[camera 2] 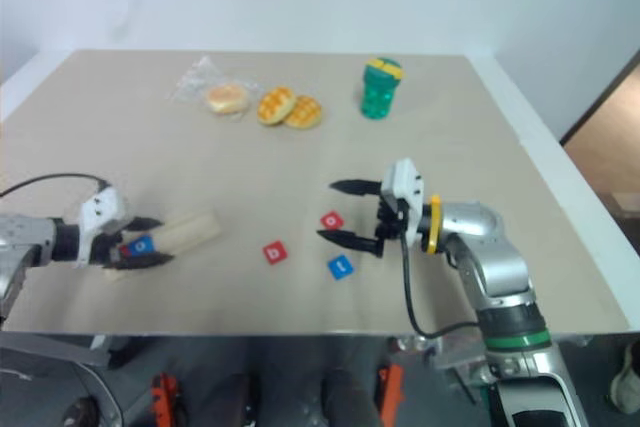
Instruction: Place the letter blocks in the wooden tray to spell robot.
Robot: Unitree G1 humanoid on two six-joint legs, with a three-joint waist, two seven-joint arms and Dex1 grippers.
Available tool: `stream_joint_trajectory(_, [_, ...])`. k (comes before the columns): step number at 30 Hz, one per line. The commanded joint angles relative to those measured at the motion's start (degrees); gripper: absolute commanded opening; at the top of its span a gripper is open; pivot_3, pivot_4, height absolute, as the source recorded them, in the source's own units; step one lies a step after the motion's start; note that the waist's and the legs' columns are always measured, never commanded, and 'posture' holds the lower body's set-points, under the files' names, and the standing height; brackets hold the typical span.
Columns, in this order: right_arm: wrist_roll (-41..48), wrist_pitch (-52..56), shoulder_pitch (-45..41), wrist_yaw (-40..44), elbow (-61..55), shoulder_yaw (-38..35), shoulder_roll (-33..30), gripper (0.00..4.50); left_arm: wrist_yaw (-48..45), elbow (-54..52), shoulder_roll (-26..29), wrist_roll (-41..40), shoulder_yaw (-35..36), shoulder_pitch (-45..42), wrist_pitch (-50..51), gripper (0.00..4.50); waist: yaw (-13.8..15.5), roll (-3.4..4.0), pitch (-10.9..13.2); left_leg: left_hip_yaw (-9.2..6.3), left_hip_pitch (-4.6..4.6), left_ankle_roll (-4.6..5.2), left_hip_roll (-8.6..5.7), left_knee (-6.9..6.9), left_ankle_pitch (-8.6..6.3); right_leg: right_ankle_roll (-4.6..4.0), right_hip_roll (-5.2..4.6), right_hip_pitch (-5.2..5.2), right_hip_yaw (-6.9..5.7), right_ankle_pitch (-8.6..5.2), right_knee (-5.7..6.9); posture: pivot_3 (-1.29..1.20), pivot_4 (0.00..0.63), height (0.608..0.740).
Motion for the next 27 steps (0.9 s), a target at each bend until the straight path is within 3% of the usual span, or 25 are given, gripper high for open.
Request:
stream_joint_trajectory(1, [-0.4, -1.7, -1.5, -0.1, 0.2, -0.6, -0.1, 4.5, -5.3, -5.2, 0.7, 0.2, -4.0, -0.7, -1.7, 3.19, 0.0, 0.0, 0.0, 0.01, 0.0, 0.0, 0.0, 0.02, 0.0, 0.01, 0.01, 0.0, 0.01, 0.01, 0.0, 0.0, 0.15, 0.74])
stream_joint_trajectory(10, [-1.1, -2.9, -1.7, -1.0, 0.7, -0.7, 0.3, 4.5, -8.5, -2.9, -3.1, 3.3, -10.8, -6.4, -4.5, 3.19, 0.0, 0.01, 0.0, -0.03, -0.01, 0.0, 0.01, 0.08, 0.0, 0.05, 0.08, 0.02, 0.05, 0.03, 0.01, 0.0, 0.15, 0.74])
stream_joint_trajectory(20, [-1.2, -2.9, -0.3, -1.9, -0.6, -1.1, -0.3, 4.5, -8.3, 8.5, -13.4, 8.6, -17.0, -18.9, -7.7, 3.19, 0.5, 0.05, 0.0, -0.16, 0.05, 0.05, -0.13, 0.39, 0.03, 0.32, 0.08, 0.35, 0.09, 0.14, -0.03, 0.0, 0.15, 0.74])
stream_joint_trajectory(27, [-1.1, -2.8, 0.3, -2.6, -1.2, -1.1, -0.5, 4.5, -7.7, 12.6, -17.5, 10.5, -18.4, -22.9, -9.4, 3.19, 0.4, 0.06, 0.0, -0.26, 0.06, 0.07, -0.12, 0.37, 0.04, 0.33, 0.12, 0.37, 0.07, 0.15, -0.03, 0.0, 0.15, 0.74])
